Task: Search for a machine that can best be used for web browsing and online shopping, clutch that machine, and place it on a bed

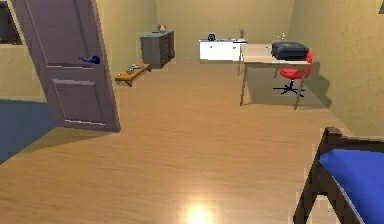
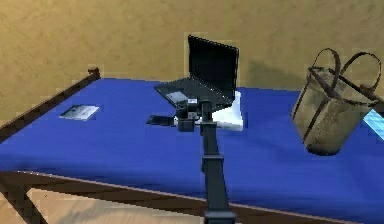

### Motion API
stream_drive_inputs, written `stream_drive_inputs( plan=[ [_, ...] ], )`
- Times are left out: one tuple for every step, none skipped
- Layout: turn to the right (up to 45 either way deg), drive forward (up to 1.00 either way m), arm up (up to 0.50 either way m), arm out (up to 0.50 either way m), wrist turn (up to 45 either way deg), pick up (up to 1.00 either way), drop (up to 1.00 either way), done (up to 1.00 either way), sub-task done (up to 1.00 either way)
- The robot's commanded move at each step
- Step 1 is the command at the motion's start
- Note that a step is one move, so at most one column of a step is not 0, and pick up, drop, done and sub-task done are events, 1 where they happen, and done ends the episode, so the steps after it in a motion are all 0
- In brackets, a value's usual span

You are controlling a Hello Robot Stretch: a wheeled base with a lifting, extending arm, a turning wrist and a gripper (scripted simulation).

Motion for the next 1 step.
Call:
stream_drive_inputs(
  plan=[
    [0.0,0.0,0.0,0.0,0.0,1.0,0.0,0.0,0.0]
  ],
)
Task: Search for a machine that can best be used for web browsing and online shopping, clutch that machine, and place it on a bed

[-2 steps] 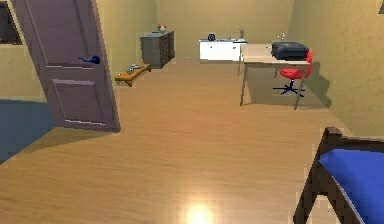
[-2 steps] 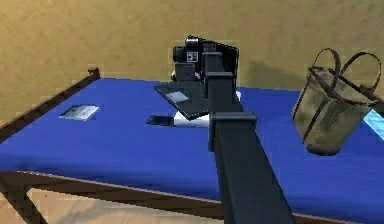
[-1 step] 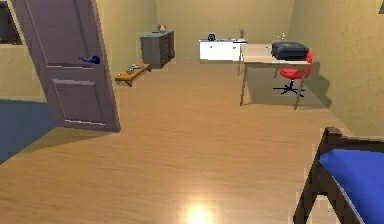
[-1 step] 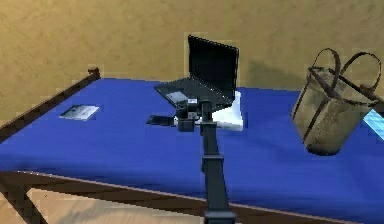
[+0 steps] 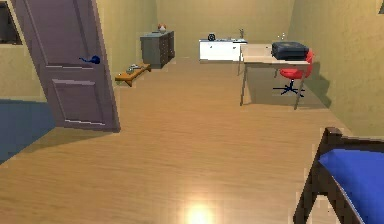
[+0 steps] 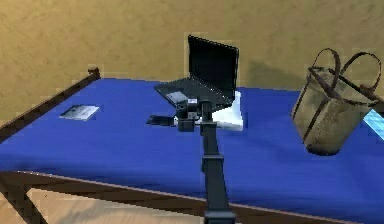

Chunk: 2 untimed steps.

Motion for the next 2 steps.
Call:
stream_drive_inputs(
  plan=[
    [0.0,0.0,0.1,0.0,0.0,0.0,0.0,0.0,0.0],
    [0.0,0.0,0.1,0.0,0.0,0.0,0.0,0.0,0.0]
  ],
)
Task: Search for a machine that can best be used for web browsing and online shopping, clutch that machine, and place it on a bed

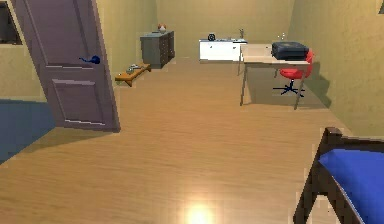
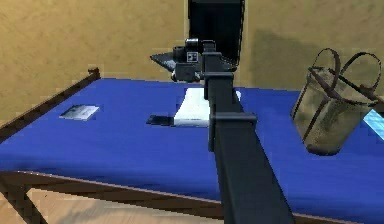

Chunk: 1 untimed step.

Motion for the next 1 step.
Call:
stream_drive_inputs(
  plan=[
    [0.0,0.0,0.0,0.0,-45.0,0.0,0.0,0.0,0.0]
  ],
)
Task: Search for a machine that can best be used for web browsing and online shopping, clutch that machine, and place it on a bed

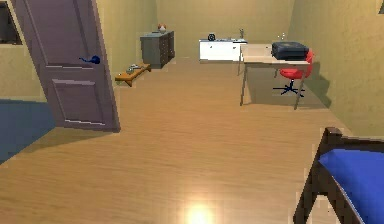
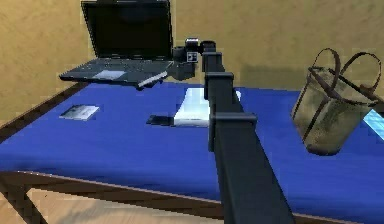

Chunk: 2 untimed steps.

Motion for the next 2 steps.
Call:
stream_drive_inputs(
  plan=[
    [0.0,0.0,0.0,0.0,-45.0,0.0,0.0,0.0,0.0],
    [0.0,0.0,0.0,0.0,-42.0,0.0,0.0,0.0,0.0]
  ],
)
